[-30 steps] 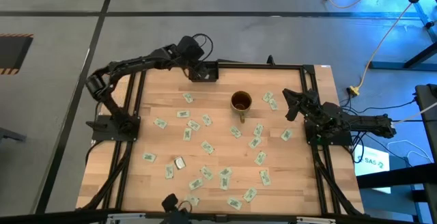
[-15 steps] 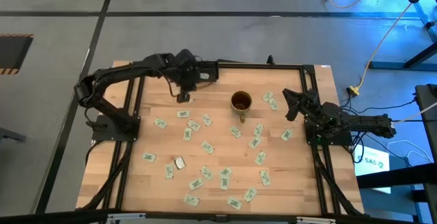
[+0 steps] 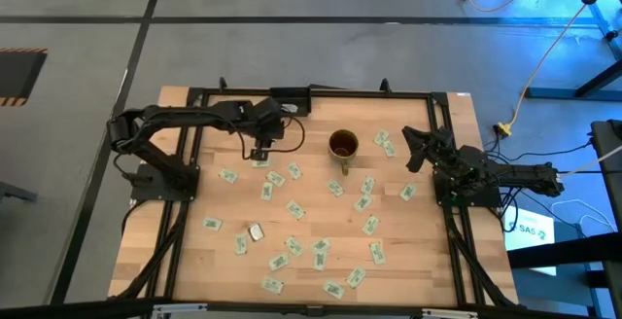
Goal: Pick and place Stevia / Truvia into bins
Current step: Put the stevia packet into the black container
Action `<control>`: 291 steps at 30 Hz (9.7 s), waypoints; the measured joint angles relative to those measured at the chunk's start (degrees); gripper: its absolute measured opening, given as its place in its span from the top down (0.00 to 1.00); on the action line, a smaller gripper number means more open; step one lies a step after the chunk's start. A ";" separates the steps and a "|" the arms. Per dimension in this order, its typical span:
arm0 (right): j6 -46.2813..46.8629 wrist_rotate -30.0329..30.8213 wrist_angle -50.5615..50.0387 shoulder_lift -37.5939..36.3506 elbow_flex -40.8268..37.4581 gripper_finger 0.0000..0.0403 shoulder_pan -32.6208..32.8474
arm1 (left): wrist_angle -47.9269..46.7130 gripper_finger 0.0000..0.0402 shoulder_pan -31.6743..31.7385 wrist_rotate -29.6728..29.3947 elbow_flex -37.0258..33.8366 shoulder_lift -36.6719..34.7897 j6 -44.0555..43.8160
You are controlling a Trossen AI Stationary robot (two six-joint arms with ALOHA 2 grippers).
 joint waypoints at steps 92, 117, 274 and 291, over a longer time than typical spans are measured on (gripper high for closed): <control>-0.07 0.00 -0.04 0.00 0.00 0.82 0.00 | 17.44 0.99 6.20 13.29 -9.41 2.60 -36.19; -0.04 0.02 -0.04 0.01 -0.01 0.82 0.00 | 30.16 0.99 15.17 6.19 3.02 10.04 -38.36; -1.24 0.02 -0.06 -0.01 0.00 0.82 0.01 | 3.67 0.84 -9.97 11.01 3.06 17.82 -11.51; -1.35 0.02 -0.06 0.01 -0.01 0.82 0.00 | 2.17 0.92 -11.65 9.79 3.35 20.37 -12.40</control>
